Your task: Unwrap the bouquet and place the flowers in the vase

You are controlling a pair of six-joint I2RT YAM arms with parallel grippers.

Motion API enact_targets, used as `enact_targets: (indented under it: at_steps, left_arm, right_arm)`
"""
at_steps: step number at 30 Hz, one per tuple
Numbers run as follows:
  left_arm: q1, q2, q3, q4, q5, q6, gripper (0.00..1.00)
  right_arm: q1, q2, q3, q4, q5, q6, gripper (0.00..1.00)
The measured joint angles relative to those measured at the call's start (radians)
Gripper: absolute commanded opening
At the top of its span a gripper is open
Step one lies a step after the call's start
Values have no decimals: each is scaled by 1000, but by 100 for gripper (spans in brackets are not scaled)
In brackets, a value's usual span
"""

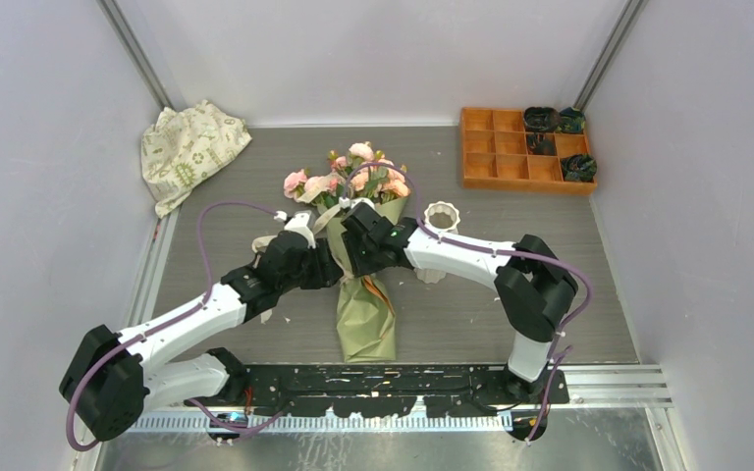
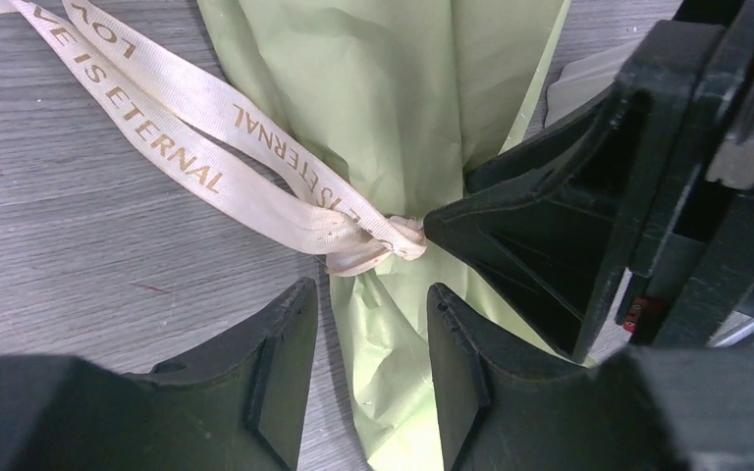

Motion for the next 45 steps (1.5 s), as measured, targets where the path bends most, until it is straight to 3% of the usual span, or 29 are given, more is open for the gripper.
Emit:
enact_targets:
  at_steps: [3, 16, 22, 25, 31, 37, 45]
  left_arm:
    - [0, 0, 0, 0, -5, 0, 46]
    - [0, -3, -7, -11, -31, 2, 46]
    - [0, -7, 3, -53, -40, 3, 46]
    - [0, -26, 18, -76, -46, 0, 46]
    - [-6, -127, 21, -117, -65, -18, 47]
    - [-10, -153, 23, -128, -67, -25, 47]
    - [-11, 48, 116, -131, -71, 9, 47]
  right_arm:
    - [0, 16, 6, -1, 1, -2, 34]
    - [0, 23, 8, -39, 2, -5, 42]
    - [0, 8, 12, -58, 2, -15, 25]
    - [0, 8, 20, -74, 2, -27, 22]
    - [0, 8, 56, -99, 3, -55, 1]
    - [-3, 8, 114, -141, 4, -77, 1]
    - [-17, 8, 296, -218, 22, -103, 1]
